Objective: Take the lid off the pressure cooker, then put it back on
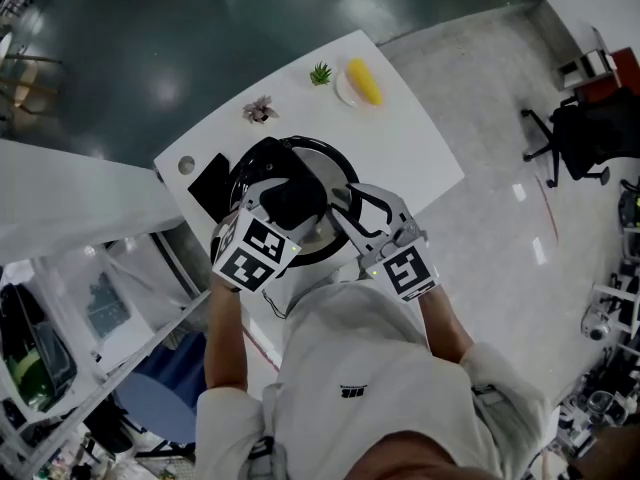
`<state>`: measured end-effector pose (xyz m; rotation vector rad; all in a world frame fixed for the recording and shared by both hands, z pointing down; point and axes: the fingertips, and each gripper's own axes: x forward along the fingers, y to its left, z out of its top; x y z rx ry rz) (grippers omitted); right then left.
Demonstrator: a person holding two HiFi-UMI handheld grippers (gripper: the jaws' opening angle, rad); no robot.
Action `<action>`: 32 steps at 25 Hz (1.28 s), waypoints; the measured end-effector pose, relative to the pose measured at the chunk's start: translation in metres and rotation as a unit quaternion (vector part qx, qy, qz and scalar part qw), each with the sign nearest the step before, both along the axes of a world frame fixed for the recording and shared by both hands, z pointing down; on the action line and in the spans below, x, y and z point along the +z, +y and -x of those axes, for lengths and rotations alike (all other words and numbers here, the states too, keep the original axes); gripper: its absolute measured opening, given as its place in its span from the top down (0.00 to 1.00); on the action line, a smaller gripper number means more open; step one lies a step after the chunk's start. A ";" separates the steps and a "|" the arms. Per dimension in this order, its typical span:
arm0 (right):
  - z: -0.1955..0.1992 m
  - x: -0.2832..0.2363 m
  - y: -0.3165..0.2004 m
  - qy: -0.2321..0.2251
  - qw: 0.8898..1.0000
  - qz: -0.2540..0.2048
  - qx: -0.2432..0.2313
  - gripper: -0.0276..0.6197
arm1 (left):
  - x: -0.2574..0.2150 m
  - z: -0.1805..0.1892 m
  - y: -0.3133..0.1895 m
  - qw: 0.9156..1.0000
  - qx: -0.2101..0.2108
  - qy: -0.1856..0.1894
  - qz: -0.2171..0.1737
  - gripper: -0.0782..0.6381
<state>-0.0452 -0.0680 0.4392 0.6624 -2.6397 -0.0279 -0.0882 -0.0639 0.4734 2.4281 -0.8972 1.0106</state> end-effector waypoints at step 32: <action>0.022 0.015 0.004 0.008 1.000 0.025 -0.018 0.76 | 0.027 0.029 0.015 1.000 -0.012 -0.006 0.028 0.49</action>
